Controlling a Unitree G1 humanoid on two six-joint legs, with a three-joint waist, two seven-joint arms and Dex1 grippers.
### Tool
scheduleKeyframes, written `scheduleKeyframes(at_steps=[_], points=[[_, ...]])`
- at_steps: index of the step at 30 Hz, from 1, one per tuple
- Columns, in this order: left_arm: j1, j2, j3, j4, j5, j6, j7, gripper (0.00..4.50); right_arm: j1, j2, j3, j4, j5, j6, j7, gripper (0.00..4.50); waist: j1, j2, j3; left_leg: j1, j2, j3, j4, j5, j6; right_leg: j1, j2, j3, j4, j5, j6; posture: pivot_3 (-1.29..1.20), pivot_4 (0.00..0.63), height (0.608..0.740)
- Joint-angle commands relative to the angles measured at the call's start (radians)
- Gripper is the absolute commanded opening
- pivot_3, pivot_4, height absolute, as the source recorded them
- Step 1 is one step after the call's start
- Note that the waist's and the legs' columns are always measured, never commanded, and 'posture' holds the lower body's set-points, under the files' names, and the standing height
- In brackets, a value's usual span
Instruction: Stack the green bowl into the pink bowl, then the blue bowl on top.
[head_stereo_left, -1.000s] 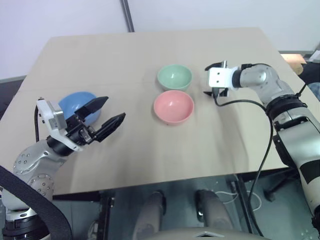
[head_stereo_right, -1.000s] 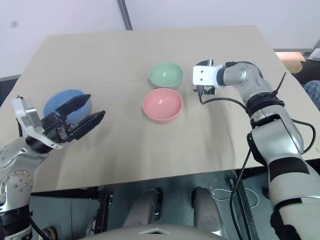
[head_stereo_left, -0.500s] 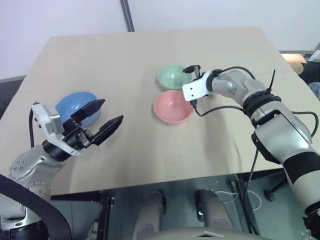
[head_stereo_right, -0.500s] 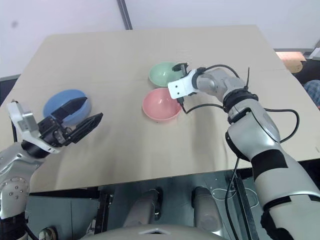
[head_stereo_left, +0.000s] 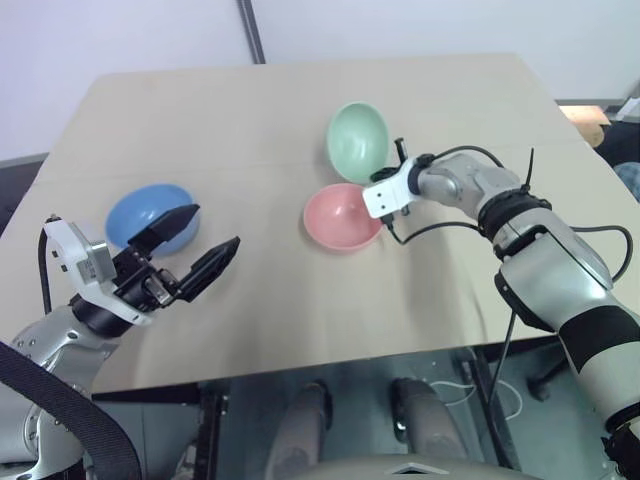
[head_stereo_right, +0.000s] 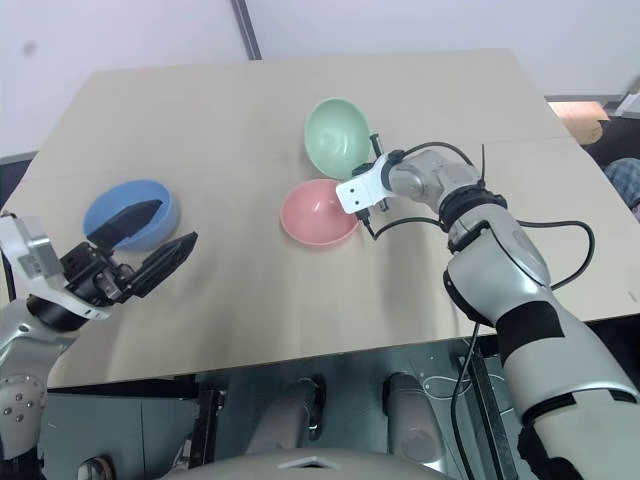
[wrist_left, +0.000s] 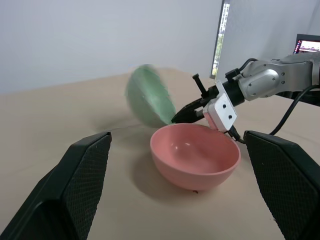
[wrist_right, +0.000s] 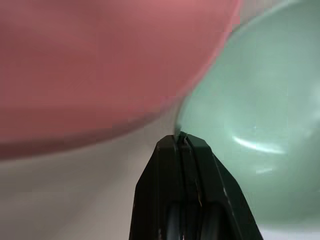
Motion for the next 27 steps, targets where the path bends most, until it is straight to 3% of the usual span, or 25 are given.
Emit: scheduleKeyframes(at_steps=[1,6,11,13,15,19,22,27], points=[[-0.001,0.0,0.028,-0.041,-0.012,-0.022,0.008,4.5,-0.016,-0.023,-0.022,-0.014,0.016,-0.012,-0.011,0.04,0.0,0.0,0.0,0.0,0.0,0.0,0.0,0.0,0.0,0.0,0.0,0.0,0.0,0.0,0.0,0.0,0.15,0.74],[-0.04,-0.001,-0.007,-0.007,0.004,-0.03,0.003,4.5,-0.043,-0.083,-0.097,-0.048,0.099,-0.087,0.078,0.04,0.004,0.0,0.0,0.0,0.0,0.0,0.0,0.0,0.0,0.0,0.0,0.0,0.0,0.0,0.0,0.0,0.15,0.74],[-0.092,-0.007,-0.044,0.037,0.019,-0.038,-0.009,4.5,-0.013,-0.139,-0.287,-0.168,0.403,-0.155,0.531,0.04,0.0,0.0,0.0,0.0,0.0,0.001,0.0,0.0,0.0,0.0,0.0,0.0,0.0,0.0,0.0,0.0,0.15,0.74],[-0.122,-0.007,-0.06,0.077,0.03,-0.047,-0.022,4.5,0.086,-0.175,-0.334,-0.447,0.632,0.005,0.836,0.04,-0.002,0.0,0.0,0.001,0.001,0.002,0.0,0.0,0.0,0.001,0.001,0.002,0.0,0.0,0.0,0.0,0.15,0.74],[-0.153,-0.009,-0.076,0.118,0.041,-0.055,-0.034,4.5,0.194,-0.228,-0.341,-0.752,0.776,0.199,1.016,0.04,0.003,0.0,0.0,0.001,0.003,0.001,0.001,0.0,0.0,0.002,0.002,0.001,0.0,0.0,0.0,0.0,0.15,0.74],[-0.202,-0.016,-0.098,0.17,0.056,-0.067,-0.039,4.5,0.334,-0.276,-0.327,-1.087,0.81,0.442,1.065,0.04,0.017,0.001,0.0,0.001,0.004,0.002,0.001,0.0,0.0,0.002,0.002,0.0,0.0,0.0,0.001,0.0,0.15,0.74],[-0.222,-0.017,-0.112,0.186,0.071,-0.068,-0.043,4.5,0.386,-0.283,-0.302,-1.153,0.744,0.489,1.036,0.92,0.02,0.001,0.0,0.001,0.004,0.002,0.002,0.0,0.0,0.002,0.003,0.0,0.001,0.001,0.0,0.0,0.15,0.74],[-0.216,0.017,-0.108,0.185,0.12,-0.043,-0.01,4.5,0.401,-0.307,-0.347,-1.229,0.738,0.582,0.989,3.37,0.027,0.001,0.0,0.001,0.005,0.002,0.004,0.0,0.0,0.002,0.004,0.0,0.001,0.001,0.0,0.0,0.15,0.74]])
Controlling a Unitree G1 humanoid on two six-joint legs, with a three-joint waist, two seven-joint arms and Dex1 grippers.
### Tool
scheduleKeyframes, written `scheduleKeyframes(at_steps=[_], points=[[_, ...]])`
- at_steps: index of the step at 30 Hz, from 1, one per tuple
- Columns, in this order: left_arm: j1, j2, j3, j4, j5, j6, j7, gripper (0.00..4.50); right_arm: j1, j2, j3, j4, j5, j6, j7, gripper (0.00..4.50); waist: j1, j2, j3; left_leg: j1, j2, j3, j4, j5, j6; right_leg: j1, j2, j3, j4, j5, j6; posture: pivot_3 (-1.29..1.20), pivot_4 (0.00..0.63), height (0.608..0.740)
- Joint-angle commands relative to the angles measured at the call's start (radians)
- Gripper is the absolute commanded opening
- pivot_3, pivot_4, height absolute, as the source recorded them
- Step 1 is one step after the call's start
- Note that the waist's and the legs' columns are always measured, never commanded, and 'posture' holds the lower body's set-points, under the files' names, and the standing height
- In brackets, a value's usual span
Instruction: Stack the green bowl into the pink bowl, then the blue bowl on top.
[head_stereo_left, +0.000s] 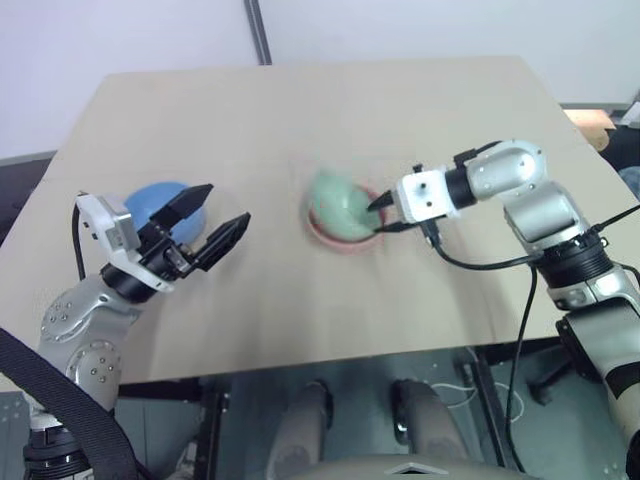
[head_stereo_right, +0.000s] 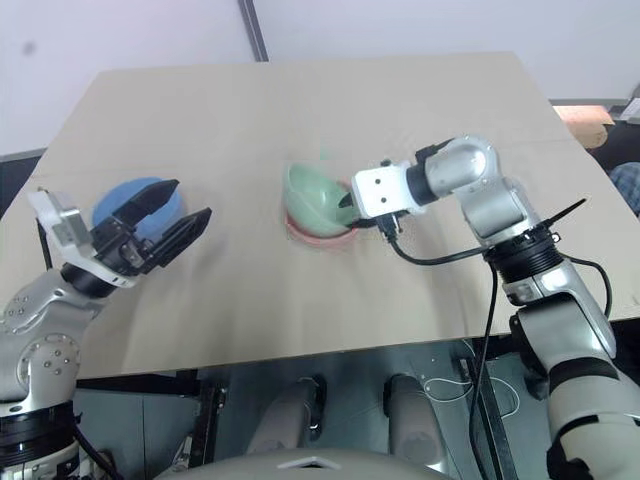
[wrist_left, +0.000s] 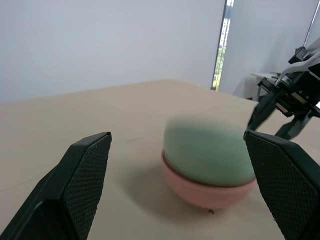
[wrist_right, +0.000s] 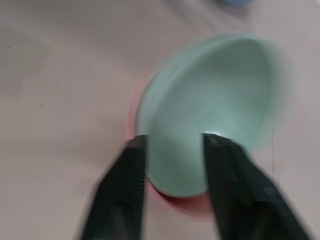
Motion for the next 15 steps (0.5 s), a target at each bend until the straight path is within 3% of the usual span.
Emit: scheduleKeyframes(at_steps=[1,4,8,12,15], points=[[0.021,0.05,0.024,-0.032,0.072,0.012,0.054,4.5,0.004,-0.038,-0.087,-0.123,0.039,0.096,-0.034,3.37,0.001,0.0,0.0,0.0,0.0,0.0,0.0,0.0,0.0,0.0,0.0,0.0,0.0,0.0,0.0,0.0,0.15,0.74],[0.077,0.106,0.036,-0.081,0.211,0.039,0.157,4.5,0.048,-0.057,-0.165,-0.243,0.134,0.256,-0.054,3.37,0.002,0.0,0.0,-0.002,0.0,0.0,0.0,0.0,0.0,-0.001,0.0,0.0,-0.001,0.001,-0.001,0.0,0.15,0.74],[0.163,0.227,0.086,-0.15,0.376,0.205,0.298,4.5,0.172,-0.026,-0.322,-0.485,0.37,0.58,-0.153,3.37,0.003,-0.001,0.0,-0.003,0.0,0.0,-0.002,0.0,0.0,-0.002,0.0,0.001,-0.003,0.001,-0.001,0.0,0.15,0.74],[0.179,0.429,-0.019,-0.116,0.551,0.256,0.258,4.5,0.287,0.023,-0.369,-0.635,0.46,0.707,-0.287,3.37,0.006,-0.003,-0.001,-0.002,0.002,-0.001,-0.002,0.0,0.0,-0.002,0.002,-0.001,-0.002,-0.003,-0.001,0.0,0.15,0.74],[0.125,0.465,-0.105,-0.065,0.63,0.254,0.284,4.5,0.318,0.038,-0.365,-0.674,0.482,0.736,-0.344,3.37,0.007,0.002,0.001,-0.001,0.001,0.001,-0.001,0.0,0.0,-0.002,0.0,0.0,-0.001,-0.003,-0.002,0.0,0.15,0.74]])
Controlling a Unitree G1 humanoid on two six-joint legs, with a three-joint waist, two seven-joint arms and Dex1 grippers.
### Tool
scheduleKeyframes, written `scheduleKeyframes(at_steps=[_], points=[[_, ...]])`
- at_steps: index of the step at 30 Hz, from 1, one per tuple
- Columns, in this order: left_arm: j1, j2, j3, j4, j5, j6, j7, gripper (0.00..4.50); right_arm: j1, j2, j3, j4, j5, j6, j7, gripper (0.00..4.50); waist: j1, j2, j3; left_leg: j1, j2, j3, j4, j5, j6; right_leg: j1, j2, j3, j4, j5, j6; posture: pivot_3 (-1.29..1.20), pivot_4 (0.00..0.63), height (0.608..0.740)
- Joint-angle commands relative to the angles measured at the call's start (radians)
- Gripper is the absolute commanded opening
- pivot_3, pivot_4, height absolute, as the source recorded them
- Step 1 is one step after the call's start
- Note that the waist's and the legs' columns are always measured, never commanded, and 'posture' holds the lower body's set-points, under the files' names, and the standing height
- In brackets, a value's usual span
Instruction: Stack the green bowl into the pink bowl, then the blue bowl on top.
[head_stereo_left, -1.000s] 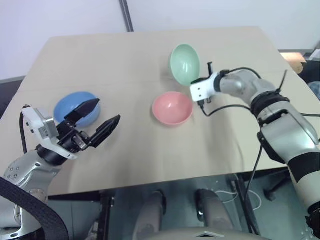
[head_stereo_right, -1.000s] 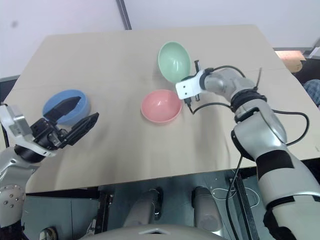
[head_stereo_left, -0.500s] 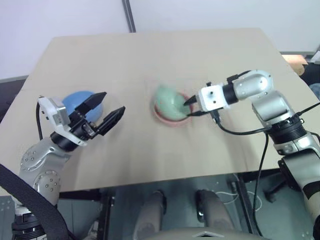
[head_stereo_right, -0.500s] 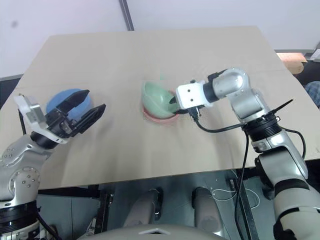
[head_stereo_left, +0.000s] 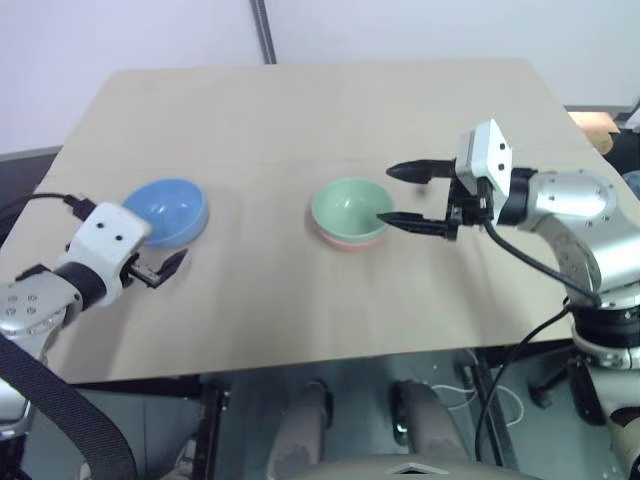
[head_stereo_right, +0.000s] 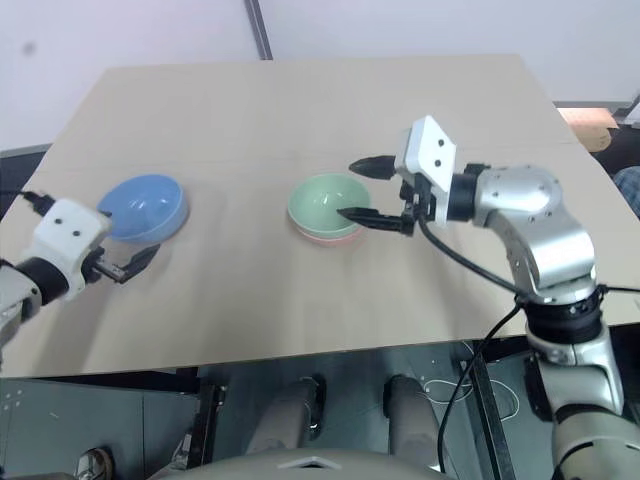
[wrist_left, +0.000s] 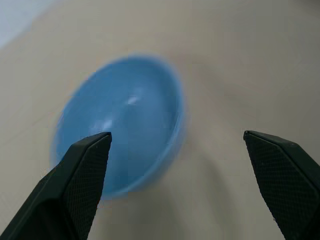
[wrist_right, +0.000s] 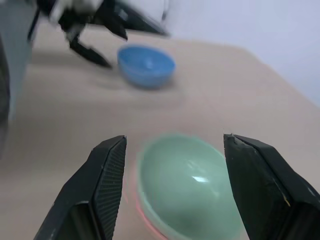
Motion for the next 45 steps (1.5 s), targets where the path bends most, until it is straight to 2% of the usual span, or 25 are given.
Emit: scheduleKeyframes(at_steps=[1,6,9,11,13,15,17,19,22,23,28,33,38,43,45], points=[[-0.054,0.032,-0.098,0.044,0.103,-0.013,0.011,4.5,0.009,0.009,-0.024,-0.069,0.04,0.029,-0.075,3.37,-0.001,0.001,0.001,0.0,0.0,0.001,0.0,0.0,0.0,0.0,0.0,0.001,0.0,0.0,0.0,0.0,0.15,0.74],[-0.188,0.044,-0.291,0.19,0.242,-0.019,-0.001,4.5,0.027,0.023,-0.002,-0.081,0.038,0.009,-0.139,3.37,-0.004,0.0,0.001,-0.001,0.001,0.001,-0.001,0.0,0.0,-0.002,0.001,0.0,0.0,0.002,0.004,0.0,0.15,0.74],[-0.269,0.021,-0.378,0.289,0.298,-0.087,-0.017,3.86,0.026,0.021,0.007,-0.086,0.03,0.001,-0.161,3.44,-0.004,0.0,0.001,-0.003,0.001,0.001,-0.001,0.0,0.0,-0.004,0.001,0.001,0.0,0.004,0.002,0.0,0.15,0.74],[-0.317,0.008,-0.402,0.327,0.311,-0.106,-0.03,2.95,0.03,0.011,0.008,-0.094,0.03,0.0,-0.172,3.44,-0.004,0.0,0.002,-0.003,0.001,0.002,-0.002,0.0,0.0,-0.004,0.001,0.001,0.0,0.003,0.004,0.0,0.15,0.74],[-0.341,0.003,-0.409,0.342,0.311,-0.127,-0.052,2.41,0.033,0.004,0.009,-0.099,0.03,-0.002,-0.183,3.44,-0.003,-0.001,0.001,-0.003,0.0,0.002,-0.001,0.0,0.0,-0.004,0.001,0.002,0.0,0.003,0.004,0.0,0.15,0.74],[-0.362,-0.002,-0.4,0.331,0.297,-0.128,-0.078,1.39,0.041,-0.003,-0.001,-0.105,0.035,0.002,-0.196,3.44,-0.003,-0.001,0.001,-0.003,0.0,0.002,-0.001,0.0,0.0,-0.004,0.001,0.002,0.0,0.003,0.004,0.0,0.15,0.74],[-0.383,-0.017,-0.373,0.31,0.261,-0.131,-0.099,0.76,0.049,-0.008,-0.009,-0.11,0.027,0.001,-0.216,3.44,-0.003,-0.001,0.001,-0.003,0.0,0.002,-0.001,0.0,0.0,-0.004,0.001,0.002,0.0,0.003,0.004,0.0,0.15,0.74],[-0.406,-0.024,-0.351,0.277,0.222,-0.124,-0.139,0.76,0.055,-0.016,-0.018,-0.112,0.042,0.007,-0.22,3.44,-0.003,-0.002,0.002,-0.003,0.0,0.002,-0.001,0.0,0.0,-0.004,0.001,0.002,0.0,0.003,0.004,0.0,0.15,0.74],[-0.454,-0.019,-0.345,0.239,0.183,-0.127,-0.203,0.69,0.063,-0.027,-0.032,-0.112,0.063,0.007,-0.224,4.3,-0.003,-0.002,0.002,-0.003,0.0,0.002,-0.001,0.0,0.0,-0.004,0.001,0.002,0.0,0.003,0.004,0.0,0.15,0.74],[-0.474,-0.015,-0.352,0.241,0.186,-0.134,-0.215,0.69,0.068,-0.033,-0.034,-0.115,0.066,0.006,-0.223,4.42,-0.003,-0.002,0.002,-0.003,0.0,0.002,-0.001,0.0,0.0,-0.004,0.001,0.002,0.0,0.003,0.004,0.0,0.15,0.74],[-0.589,-0.052,-0.388,0.198,0.143,-0.128,-0.286,0.69,0.11,-0.071,-0.068,-0.153,0.072,0.012,-0.247,4.42,-0.002,-0.002,0.002,-0.003,0.0,0.002,0.0,0.0,0.0,-0.003,0.001,0.002,0.0,0.003,0.005,0.0,0.15,0.74],[-0.724,-0.096,-0.467,0.217,0.136,-0.203,-0.391,0.69,0.183,-0.123,-0.12,-0.22,0.073,0.023,-0.285,4.42,0.001,-0.002,0.002,-0.003,0.0,0.002,0.001,0.0,0.0,-0.002,0.001,0.002,0.0,0.003,0.005,0.0,0.15,0.74],[-0.86,-0.163,-0.546,0.33,0.168,-0.292,-0.455,0.69,0.252,-0.155,-0.17,-0.28,0.076,0.048,-0.338,4.42,-0.002,-0.002,0.002,-0.002,0.0,0.002,0.002,0.0,0.0,-0.001,0.001,0.002,0.001,0.003,0.006,0.0,0.15,0.74],[-0.952,-0.202,-0.592,0.534,0.291,-0.353,-0.384,0.69,0.295,-0.16,-0.19,-0.334,0.078,0.077,-0.394,4.42,-0.007,-0.002,0.002,-0.002,0.001,0.002,0.004,0.0,0.0,-0.001,0.003,0.003,0.001,0.004,0.006,0.0,0.15,0.74],[-0.962,-0.199,-0.596,0.59,0.331,-0.328,-0.362,1.2,0.314,-0.164,-0.197,-0.356,0.08,0.085,-0.409,4.5,-0.006,-0.002,0.002,-0.002,0.001,0.002,0.004,0.0,0.0,-0.001,0.003,0.003,0.001,0.004,0.006,0.0,0.15,0.74]])
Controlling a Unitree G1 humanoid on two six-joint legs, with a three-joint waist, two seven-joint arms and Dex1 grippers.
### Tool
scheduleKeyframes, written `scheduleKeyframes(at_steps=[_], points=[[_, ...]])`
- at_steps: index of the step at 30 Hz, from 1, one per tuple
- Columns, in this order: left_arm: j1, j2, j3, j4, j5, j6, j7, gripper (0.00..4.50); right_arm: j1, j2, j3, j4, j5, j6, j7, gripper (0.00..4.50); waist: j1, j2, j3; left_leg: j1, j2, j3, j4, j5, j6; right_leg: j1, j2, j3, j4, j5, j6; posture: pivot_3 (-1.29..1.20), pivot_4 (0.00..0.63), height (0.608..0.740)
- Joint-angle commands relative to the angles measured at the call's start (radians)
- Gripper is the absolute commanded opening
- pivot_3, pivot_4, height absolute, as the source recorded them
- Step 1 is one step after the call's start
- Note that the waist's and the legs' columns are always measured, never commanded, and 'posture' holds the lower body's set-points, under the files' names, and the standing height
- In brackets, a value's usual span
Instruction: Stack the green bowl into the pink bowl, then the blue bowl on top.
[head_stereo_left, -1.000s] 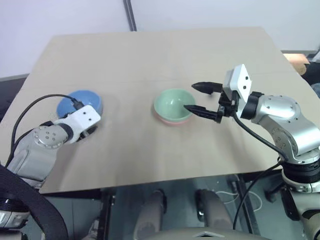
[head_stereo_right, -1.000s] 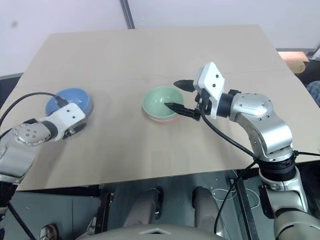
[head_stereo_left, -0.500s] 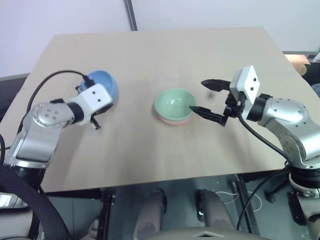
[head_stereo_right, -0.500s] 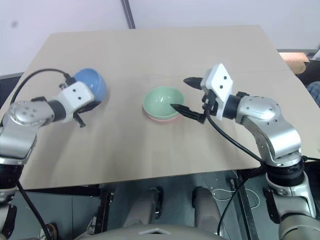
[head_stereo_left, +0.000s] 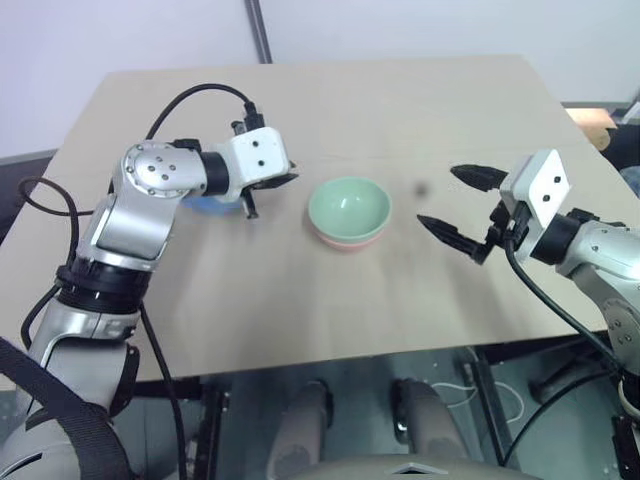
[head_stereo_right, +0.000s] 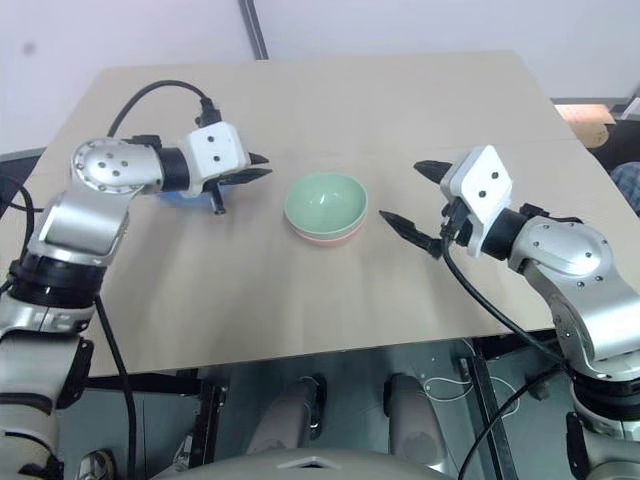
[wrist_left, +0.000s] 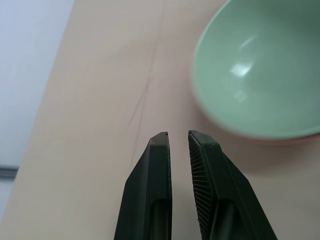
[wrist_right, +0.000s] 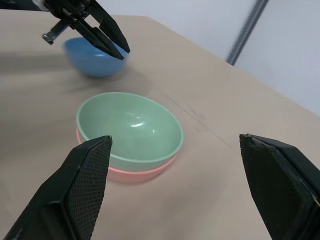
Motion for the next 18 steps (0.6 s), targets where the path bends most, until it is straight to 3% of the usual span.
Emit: scheduleKeyframes(at_steps=[1,2,5,11,18], points=[[-0.016,0.02,0.01,0.056,0.064,0.015,0.042,1.2,0.021,-0.016,-0.049,-0.068,0.01,0.008,-0.032,4.5,0.0,0.0,0.0,0.0,0.0,0.0,0.0,0.0,0.0,0.0,0.0,0.0,0.0,0.0,0.0,0.0,0.15,0.74],[-0.004,0.028,0.02,0.046,0.07,0.026,0.046,1.79,0.027,-0.017,-0.053,-0.075,0.011,0.01,-0.037,4.5,0.0,0.0,0.0,0.0,0.0,0.0,0.0,0.0,0.0,0.0,0.0,0.0,0.0,0.0,0.0,0.0,0.15,0.74],[0.055,0.076,0.053,-0.05,0.065,0.076,0.01,3.02,0.035,-0.023,-0.059,-0.08,0.019,0.011,-0.042,4.5,0.0,0.0,0.0,-0.001,0.0,0.0,0.0,0.0,0.0,0.0,0.0,0.001,-0.001,0.0,0.0,0.0,0.15,0.74],[0.251,0.199,0.068,-0.217,0.152,0.158,0.027,3.02,0.003,-0.023,-0.031,-0.044,0.052,-0.023,-0.004,4.5,-0.002,0.0,0.0,0.001,0.001,0.002,-0.001,0.0,0.0,0.0,0.0,0.003,0.0,0.0,0.0,0.0,0.15,0.74],[0.264,0.158,0.028,-0.201,0.269,0.234,0.112,3.02,-0.051,-0.025,0.012,-0.008,0.076,-0.051,0.042,4.5,0.008,-0.001,0.0,0.0,0.002,0.0,0.004,0.0,0.0,0.002,0.003,0.002,0.0,0.0,-0.001,0.0,0.15,0.74]])
